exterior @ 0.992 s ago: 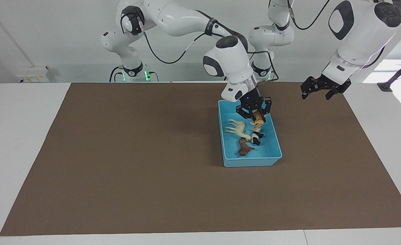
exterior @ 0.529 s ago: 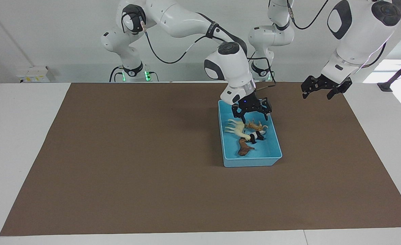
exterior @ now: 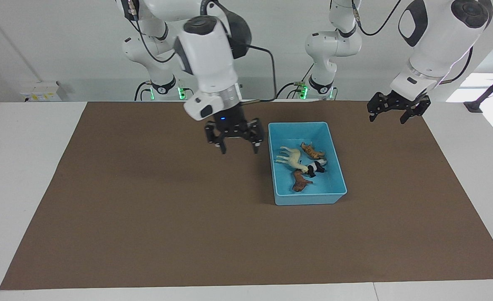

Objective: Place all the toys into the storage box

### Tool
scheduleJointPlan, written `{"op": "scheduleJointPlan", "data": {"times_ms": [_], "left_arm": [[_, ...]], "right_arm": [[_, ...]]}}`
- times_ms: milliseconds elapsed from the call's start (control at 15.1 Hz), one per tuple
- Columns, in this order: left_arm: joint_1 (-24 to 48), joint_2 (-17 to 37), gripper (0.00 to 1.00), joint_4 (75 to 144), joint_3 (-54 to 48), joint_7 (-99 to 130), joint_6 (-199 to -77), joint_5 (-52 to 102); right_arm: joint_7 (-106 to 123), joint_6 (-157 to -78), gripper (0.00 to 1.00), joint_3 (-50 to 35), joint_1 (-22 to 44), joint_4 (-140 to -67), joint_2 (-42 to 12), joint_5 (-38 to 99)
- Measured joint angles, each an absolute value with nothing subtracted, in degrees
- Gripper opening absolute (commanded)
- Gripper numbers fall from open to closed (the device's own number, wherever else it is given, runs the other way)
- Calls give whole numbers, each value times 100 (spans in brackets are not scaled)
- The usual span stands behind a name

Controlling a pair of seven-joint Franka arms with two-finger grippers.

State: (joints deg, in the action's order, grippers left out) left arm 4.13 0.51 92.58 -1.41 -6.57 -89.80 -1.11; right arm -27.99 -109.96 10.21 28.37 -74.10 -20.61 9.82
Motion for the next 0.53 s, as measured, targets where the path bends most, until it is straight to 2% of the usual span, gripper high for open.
{"op": "scheduleJointPlan", "data": {"times_ms": [265,529], "left_arm": [[440,51,100,9195,-135,-657,-8907,-111],[427,51,100,9251,-107,-657,-8878,-111]], "right_arm": [[-1104,-10953,100,1023,1624,-7696,-2066,979],[-423,-10264,100,1082,903,-7780,-1999,938]]}}
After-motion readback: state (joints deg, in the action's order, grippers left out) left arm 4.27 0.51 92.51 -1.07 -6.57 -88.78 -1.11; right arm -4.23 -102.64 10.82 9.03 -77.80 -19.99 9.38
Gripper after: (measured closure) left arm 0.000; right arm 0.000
